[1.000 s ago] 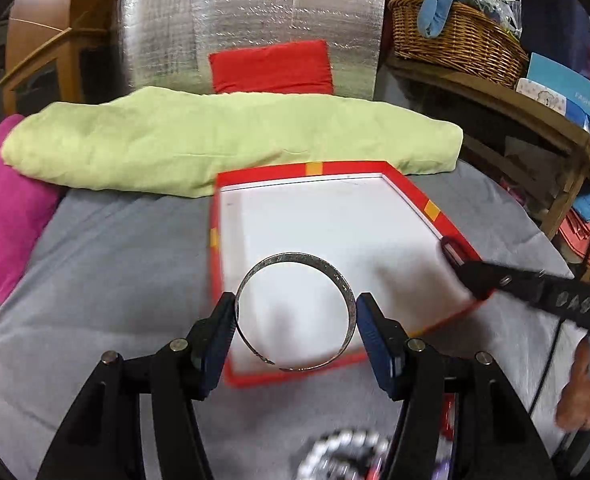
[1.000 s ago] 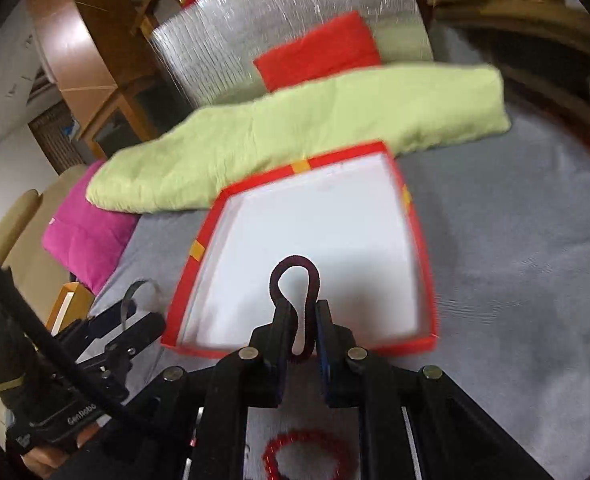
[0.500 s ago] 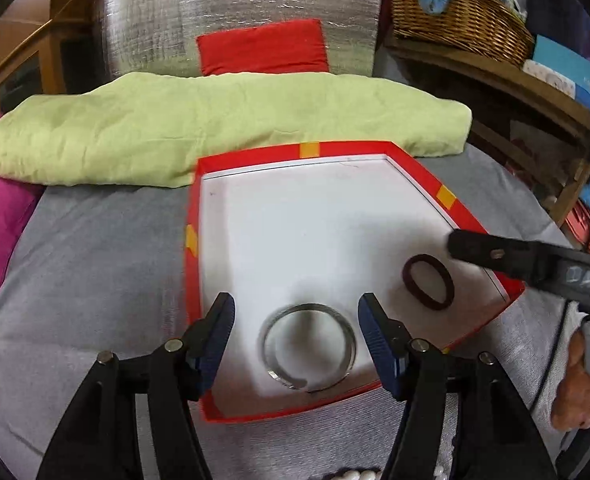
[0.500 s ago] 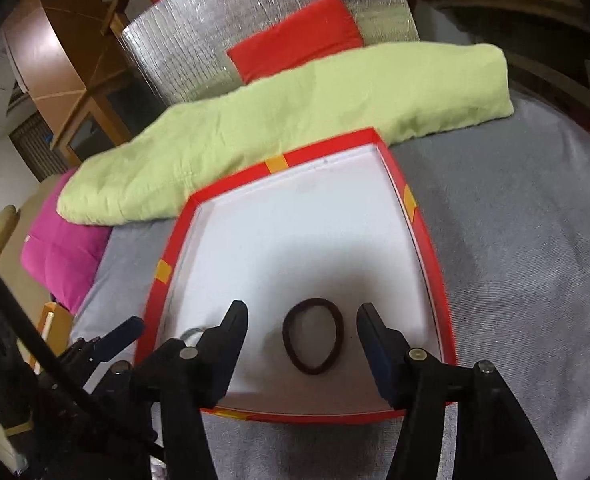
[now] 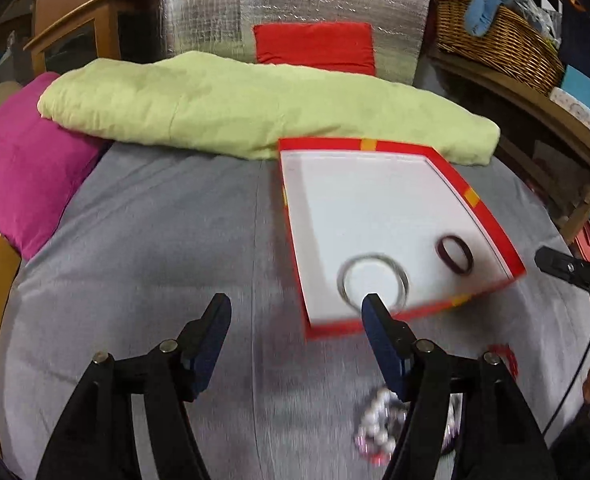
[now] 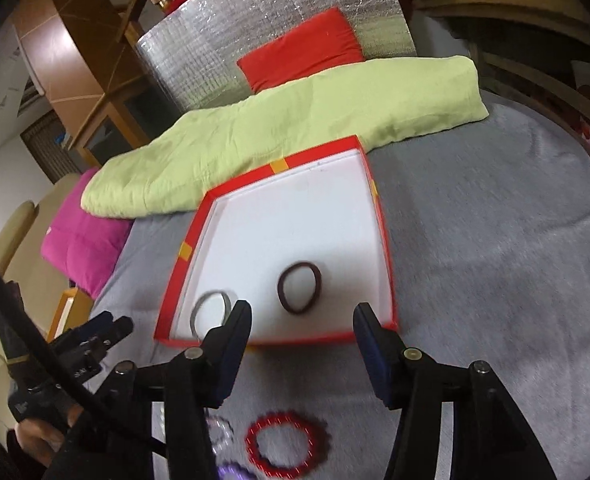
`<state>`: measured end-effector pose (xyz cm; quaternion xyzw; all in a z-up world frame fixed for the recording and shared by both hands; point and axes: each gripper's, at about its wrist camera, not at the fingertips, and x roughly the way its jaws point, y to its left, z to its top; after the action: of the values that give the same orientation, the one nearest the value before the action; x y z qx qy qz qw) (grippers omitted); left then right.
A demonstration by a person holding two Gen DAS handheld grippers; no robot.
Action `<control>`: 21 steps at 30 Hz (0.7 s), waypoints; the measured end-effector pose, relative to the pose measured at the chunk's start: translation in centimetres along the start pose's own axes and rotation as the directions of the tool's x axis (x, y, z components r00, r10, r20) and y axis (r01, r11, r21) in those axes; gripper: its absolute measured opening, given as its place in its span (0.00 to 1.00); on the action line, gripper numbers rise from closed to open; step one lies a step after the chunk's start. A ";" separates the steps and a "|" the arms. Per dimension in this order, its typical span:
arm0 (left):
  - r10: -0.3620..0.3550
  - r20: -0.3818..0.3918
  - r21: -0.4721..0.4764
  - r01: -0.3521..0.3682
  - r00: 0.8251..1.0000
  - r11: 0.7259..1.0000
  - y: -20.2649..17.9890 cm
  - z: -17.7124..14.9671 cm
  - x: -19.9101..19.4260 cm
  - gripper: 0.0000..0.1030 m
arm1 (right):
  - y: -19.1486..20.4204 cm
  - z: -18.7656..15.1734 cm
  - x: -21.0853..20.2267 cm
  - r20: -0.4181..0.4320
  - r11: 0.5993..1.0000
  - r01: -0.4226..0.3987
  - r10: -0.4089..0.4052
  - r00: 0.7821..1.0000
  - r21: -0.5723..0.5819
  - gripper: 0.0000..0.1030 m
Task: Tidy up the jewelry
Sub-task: 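Grasp the white bead bracelet with the left tool while the right tool grasps the red bead bracelet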
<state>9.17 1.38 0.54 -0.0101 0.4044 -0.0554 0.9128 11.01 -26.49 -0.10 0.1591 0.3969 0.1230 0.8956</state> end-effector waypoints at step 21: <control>-0.158 -0.141 0.014 0.162 0.977 0.987 -2.6 -6.9 -0.5 0.51 | 1.1 -8.3 1.7 -0.237 0.988 0.043 -0.077 0.969 -0.145 0.21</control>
<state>3.52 -0.98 -3.52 -0.0270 0.4644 -0.1344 0.8749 5.78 -23.27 -6.12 0.0681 0.4980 0.1418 0.8528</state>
